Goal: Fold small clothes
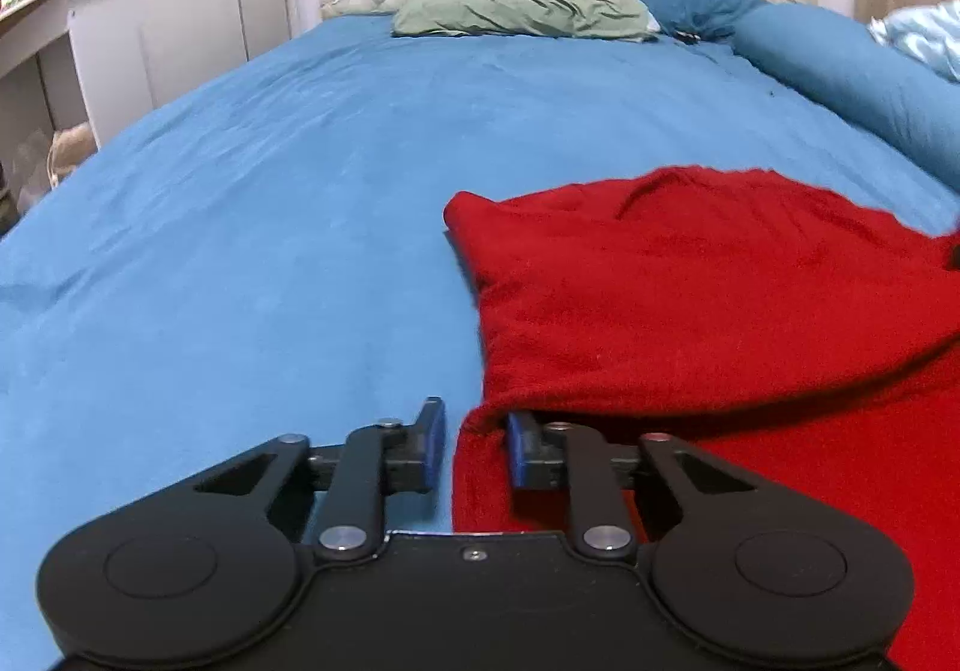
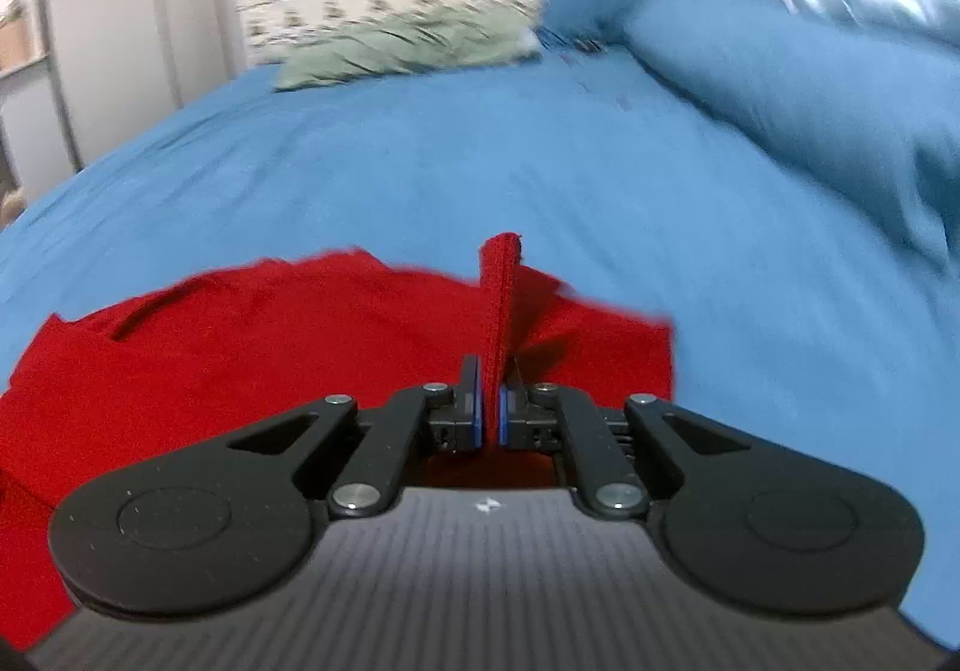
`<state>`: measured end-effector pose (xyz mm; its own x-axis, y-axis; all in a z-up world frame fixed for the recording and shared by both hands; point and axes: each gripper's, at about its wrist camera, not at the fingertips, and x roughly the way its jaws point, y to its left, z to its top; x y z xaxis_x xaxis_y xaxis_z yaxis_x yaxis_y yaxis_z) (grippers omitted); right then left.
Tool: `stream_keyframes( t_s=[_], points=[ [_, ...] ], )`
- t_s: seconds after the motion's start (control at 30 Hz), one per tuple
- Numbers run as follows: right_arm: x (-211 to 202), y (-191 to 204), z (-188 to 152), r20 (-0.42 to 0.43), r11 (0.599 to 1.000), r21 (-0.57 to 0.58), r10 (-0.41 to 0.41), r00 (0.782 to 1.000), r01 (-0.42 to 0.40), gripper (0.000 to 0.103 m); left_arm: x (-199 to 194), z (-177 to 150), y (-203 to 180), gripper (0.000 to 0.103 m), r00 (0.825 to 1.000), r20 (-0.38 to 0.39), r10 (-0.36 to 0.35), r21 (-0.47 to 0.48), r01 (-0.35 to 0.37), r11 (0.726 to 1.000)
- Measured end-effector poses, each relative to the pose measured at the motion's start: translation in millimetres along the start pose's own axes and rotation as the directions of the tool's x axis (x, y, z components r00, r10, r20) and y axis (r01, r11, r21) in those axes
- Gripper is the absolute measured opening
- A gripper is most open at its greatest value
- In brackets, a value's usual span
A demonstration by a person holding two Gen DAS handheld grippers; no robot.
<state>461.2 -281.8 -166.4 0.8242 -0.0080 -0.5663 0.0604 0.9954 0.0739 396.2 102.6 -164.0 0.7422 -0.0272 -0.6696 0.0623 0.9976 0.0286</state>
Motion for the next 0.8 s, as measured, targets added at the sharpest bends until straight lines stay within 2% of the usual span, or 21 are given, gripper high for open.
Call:
stream_keyframes(
  t_s=[0.1,0.13,0.2,0.27,0.33,0.4,0.5,0.6,0.7,0.73,0.8],
  points=[
    [-1,-15,-10,0.003,0.993,0.112,0.032,0.999,-0.032,0.021,-3,-1,2,0.022,1.000,-0.016,-0.001,-0.016,0.001,1.000],
    [-3,-17,-14,-0.010,0.991,0.129,0.035,0.999,-0.034,0.024,-5,-2,3,0.022,1.000,-0.020,0.001,-0.016,-0.001,1.000],
    [-9,-20,-17,-0.017,0.991,0.127,0.033,0.999,-0.030,0.036,-13,-3,2,0.022,1.000,-0.013,0.004,-0.011,-0.004,1.000],
    [-18,-23,-23,-0.029,0.994,0.111,-0.007,1.000,0.010,0.086,-27,0,0,0.025,1.000,0.029,0.001,0.003,-0.001,1.000],
    [-37,-24,-25,0.026,0.995,0.100,-0.030,0.999,0.027,0.096,-40,8,-5,0.046,0.997,0.078,-0.015,0.024,0.013,1.000],
    [-50,-22,-25,0.084,0.999,0.052,0.000,0.996,-0.004,0.101,-46,21,-13,0.059,0.992,0.110,-0.055,0.027,0.053,0.998],
    [-36,-7,-15,0.057,0.998,-0.011,0.055,0.997,-0.054,0.102,-34,39,-31,0.071,0.989,0.106,-0.106,0.043,0.102,0.994],
    [-11,-4,-9,-0.020,0.996,0.019,0.088,0.996,-0.087,0.102,-2,45,-45,0.072,0.990,0.026,-0.136,0.022,0.135,0.991],
    [5,-9,-14,-0.070,0.996,0.042,0.076,0.995,-0.073,0.101,28,37,-45,0.070,0.991,-0.058,-0.122,-0.017,0.121,0.993],
    [10,-12,-16,-0.098,0.997,0.038,0.075,0.992,-0.071,0.101,32,34,-45,0.071,0.990,-0.064,-0.126,-0.017,0.125,0.992],
    [11,-16,-22,-0.098,0.996,0.017,0.090,0.991,-0.089,0.101,33,31,-43,0.071,0.989,-0.055,-0.134,-0.001,0.134,0.991]
  ],
)
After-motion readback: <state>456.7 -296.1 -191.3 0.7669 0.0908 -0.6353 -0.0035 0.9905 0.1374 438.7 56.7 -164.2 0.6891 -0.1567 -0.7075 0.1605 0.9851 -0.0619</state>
